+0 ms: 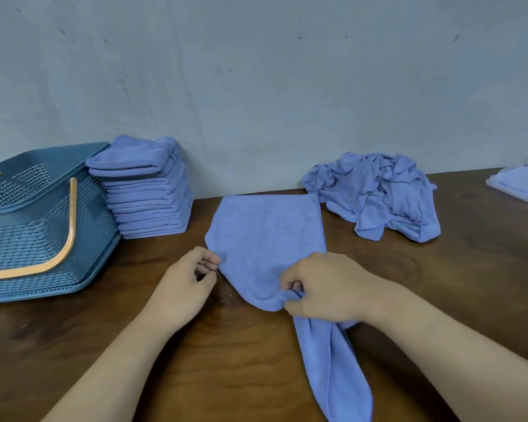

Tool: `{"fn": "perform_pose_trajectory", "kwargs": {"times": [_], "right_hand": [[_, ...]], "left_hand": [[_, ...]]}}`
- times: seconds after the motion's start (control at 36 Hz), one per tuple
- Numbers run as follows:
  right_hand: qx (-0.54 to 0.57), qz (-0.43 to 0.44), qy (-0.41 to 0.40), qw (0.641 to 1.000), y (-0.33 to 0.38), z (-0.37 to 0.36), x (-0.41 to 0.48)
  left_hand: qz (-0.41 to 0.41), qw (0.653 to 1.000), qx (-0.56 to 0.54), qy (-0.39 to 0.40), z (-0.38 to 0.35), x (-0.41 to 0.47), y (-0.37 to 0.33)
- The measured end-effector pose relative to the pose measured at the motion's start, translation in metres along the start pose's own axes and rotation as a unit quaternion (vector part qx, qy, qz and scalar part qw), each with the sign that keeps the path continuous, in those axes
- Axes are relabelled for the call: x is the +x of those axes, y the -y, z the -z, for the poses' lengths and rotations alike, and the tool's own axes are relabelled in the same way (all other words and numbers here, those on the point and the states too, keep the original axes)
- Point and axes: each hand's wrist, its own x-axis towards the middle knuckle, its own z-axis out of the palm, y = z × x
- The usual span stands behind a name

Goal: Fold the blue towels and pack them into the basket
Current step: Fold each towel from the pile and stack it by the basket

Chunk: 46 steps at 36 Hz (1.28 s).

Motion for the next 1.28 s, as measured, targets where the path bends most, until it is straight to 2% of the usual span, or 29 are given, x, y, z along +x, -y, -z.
{"fn": "perform_pose_trajectory", "kwargs": {"times": [0.06,0.08,0.17,0.22,0.25,0.28,0.33,0.39,0.58,0.75,1.0,1.11,1.19,1.28], "right_hand": [[0.144,-0.001,0.019,0.989,-0.016,0.003,0.005],[0.236,0.001,0.025,0.971,-0.024,0.003,0.004],[0.463,-0.016,0.000,0.886,-0.045,0.001,0.001],[0.556,-0.068,-0.039,0.827,-0.057,0.001,0.001],[0.570,-0.101,-0.058,0.813,-0.064,0.002,0.002],[0.553,-0.135,-0.076,0.819,-0.070,0.003,0.003],[0.450,-0.188,-0.100,0.867,-0.082,0.004,0.002],[0.375,-0.213,-0.118,0.895,-0.091,0.005,-0.001],[0.322,-0.187,-0.092,0.923,-0.094,0.007,-0.002],[0.336,-0.179,-0.049,0.923,-0.102,0.012,-0.007],[0.363,-0.169,-0.080,0.913,-0.104,0.010,-0.006],[0.361,-0.199,-0.124,0.902,-0.110,0.012,-0.005],[0.349,-0.220,-0.189,0.891,-0.118,0.018,-0.006],[0.358,-0.220,-0.230,0.878,-0.125,0.023,-0.009]], "left_hand": [[-0.001,1.000,-0.003,-0.004,-0.001,0.002,0.001],[-0.001,1.000,-0.005,-0.009,-0.001,0.002,0.002],[-0.004,0.999,-0.015,-0.032,-0.003,0.005,0.003],[-0.004,0.999,-0.018,-0.046,-0.004,0.005,0.002],[-0.005,0.999,-0.017,-0.051,-0.004,0.005,0.002],[-0.007,0.998,-0.015,-0.055,-0.005,0.005,0.001],[-0.016,0.998,0.001,-0.053,-0.006,0.004,-0.002],[-0.032,0.998,0.028,-0.036,-0.008,0.001,-0.007],[-0.109,0.985,0.127,0.047,-0.027,-0.008,-0.043],[-0.151,0.968,0.200,0.020,-0.068,-0.008,-0.075],[-0.189,0.957,0.221,-0.010,-0.077,0.005,-0.078],[-0.184,0.961,0.195,-0.065,-0.058,0.004,-0.078],[-0.173,0.967,0.153,-0.109,-0.035,0.005,-0.071],[-0.172,0.972,0.112,-0.112,-0.015,0.005,-0.064]]}}
